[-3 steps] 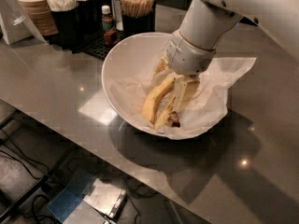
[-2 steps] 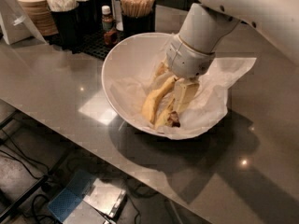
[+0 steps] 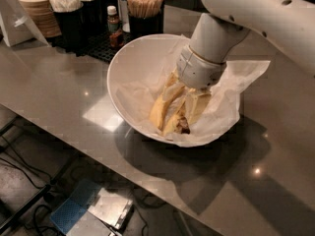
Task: Pick banana from white bowl
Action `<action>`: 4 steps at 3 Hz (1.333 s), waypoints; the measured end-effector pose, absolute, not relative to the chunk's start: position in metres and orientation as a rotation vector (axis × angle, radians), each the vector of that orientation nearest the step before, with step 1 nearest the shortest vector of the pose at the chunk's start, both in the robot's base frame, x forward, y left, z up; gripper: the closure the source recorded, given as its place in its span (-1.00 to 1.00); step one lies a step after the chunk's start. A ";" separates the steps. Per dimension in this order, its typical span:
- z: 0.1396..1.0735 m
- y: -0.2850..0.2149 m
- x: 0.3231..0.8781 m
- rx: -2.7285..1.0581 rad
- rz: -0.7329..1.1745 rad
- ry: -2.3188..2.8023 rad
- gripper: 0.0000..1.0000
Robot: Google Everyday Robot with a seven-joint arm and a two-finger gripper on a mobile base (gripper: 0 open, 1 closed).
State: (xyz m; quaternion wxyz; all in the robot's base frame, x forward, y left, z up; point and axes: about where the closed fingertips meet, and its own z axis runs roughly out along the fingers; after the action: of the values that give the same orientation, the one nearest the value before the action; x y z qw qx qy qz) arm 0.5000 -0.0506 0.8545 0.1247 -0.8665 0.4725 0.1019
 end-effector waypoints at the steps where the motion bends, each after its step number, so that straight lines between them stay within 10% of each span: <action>1: 0.844 -0.051 0.498 -2.542 0.307 1.368 -0.20; 2: 0.840 -0.051 0.497 -2.549 0.318 1.363 -0.18; 4: 0.841 -0.052 0.495 -2.547 0.330 1.364 0.66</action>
Offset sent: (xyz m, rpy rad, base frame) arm -0.0077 -0.0038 -0.0310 -0.0155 0.0447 0.0330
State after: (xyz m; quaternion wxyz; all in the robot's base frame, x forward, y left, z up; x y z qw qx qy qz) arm 0.4954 -0.0519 0.8409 0.1163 -0.8699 0.4659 0.1127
